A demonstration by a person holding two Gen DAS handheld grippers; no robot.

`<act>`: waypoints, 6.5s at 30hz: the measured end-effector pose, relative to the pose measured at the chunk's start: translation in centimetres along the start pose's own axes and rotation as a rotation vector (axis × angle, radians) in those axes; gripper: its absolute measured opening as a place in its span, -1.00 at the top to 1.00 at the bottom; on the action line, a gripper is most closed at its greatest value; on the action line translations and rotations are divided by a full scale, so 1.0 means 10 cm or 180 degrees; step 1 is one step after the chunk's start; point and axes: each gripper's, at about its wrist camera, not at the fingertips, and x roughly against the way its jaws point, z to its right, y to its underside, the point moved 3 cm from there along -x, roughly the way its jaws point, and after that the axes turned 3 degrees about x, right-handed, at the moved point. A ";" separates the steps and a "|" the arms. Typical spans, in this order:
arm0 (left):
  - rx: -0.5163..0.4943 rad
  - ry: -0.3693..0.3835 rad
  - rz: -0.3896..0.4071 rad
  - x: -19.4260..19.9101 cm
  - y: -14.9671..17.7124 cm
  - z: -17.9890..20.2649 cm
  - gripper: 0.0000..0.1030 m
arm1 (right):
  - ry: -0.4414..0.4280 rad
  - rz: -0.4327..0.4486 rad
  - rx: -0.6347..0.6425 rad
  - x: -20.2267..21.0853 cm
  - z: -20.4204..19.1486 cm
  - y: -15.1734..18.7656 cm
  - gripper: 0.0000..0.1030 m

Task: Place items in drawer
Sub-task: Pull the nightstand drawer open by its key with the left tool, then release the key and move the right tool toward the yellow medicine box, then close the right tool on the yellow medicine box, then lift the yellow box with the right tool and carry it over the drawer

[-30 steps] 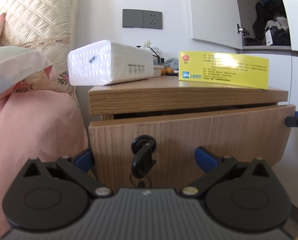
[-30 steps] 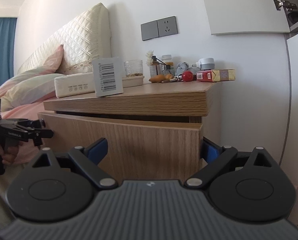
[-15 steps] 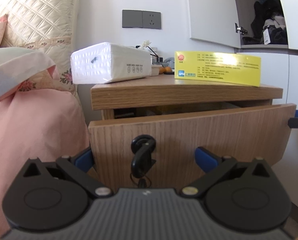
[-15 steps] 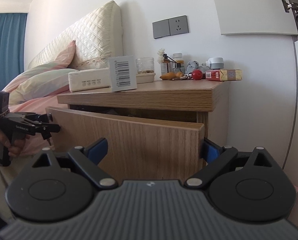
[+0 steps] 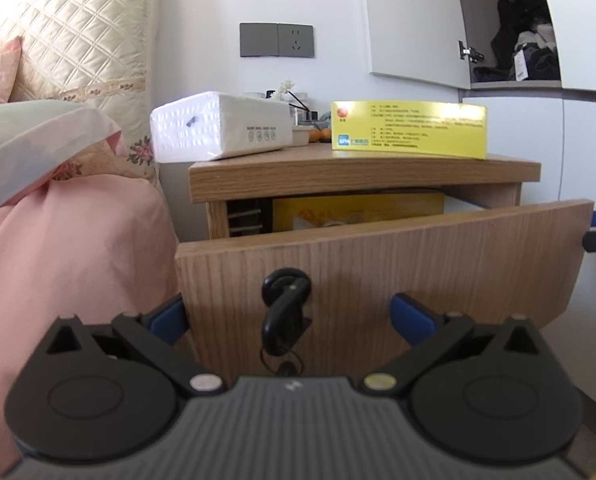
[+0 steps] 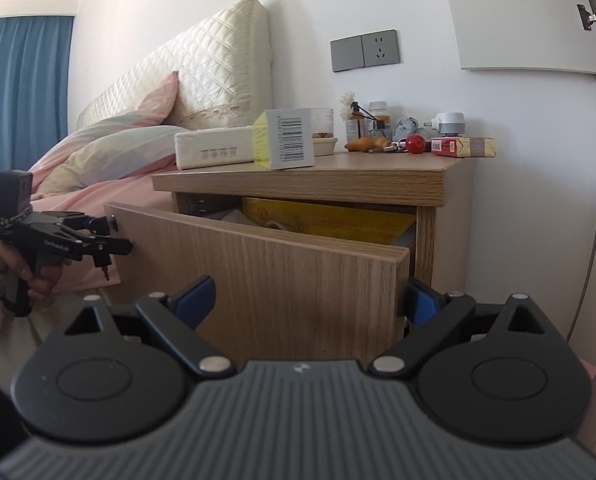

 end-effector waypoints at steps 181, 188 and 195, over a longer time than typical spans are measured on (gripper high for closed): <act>0.0677 -0.0315 0.0438 1.67 -0.34 0.97 -0.99 | -0.0120 -0.1255 0.0512 -1.39 -0.89 -2.03 0.17; 0.0654 -0.0308 0.0444 1.69 -0.34 1.02 -0.99 | -0.0419 -0.1601 0.0710 -1.18 -1.13 -1.70 0.17; 0.0635 -0.0305 0.0443 1.68 -0.34 1.01 -0.99 | -0.0433 -0.1948 0.0821 -1.39 -1.11 -1.29 0.17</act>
